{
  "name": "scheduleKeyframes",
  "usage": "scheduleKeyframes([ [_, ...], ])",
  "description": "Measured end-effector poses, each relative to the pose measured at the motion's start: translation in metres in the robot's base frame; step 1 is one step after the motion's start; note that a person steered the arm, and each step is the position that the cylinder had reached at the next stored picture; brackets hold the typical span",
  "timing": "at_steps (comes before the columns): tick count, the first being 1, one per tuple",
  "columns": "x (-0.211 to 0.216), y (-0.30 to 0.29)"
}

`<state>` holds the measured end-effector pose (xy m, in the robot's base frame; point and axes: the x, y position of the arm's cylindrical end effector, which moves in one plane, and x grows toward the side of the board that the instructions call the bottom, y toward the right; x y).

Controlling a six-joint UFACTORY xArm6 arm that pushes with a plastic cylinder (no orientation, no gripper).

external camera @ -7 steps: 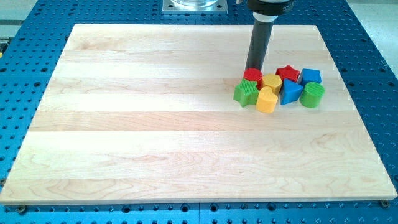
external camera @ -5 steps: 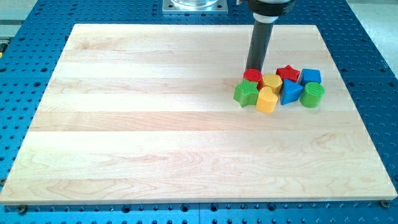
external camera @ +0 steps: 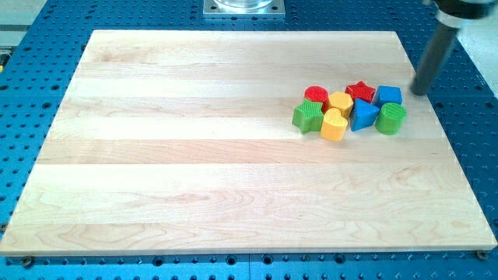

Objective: Separate blue cube and red blocks from the group of blocks

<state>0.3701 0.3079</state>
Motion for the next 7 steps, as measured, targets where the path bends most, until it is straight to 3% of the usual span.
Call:
scheduleKeyframes([
  [1, 0.027, -0.029],
  [3, -0.005, -0.149],
  [6, 0.001, -0.31],
  [7, 0.032, -0.279],
])
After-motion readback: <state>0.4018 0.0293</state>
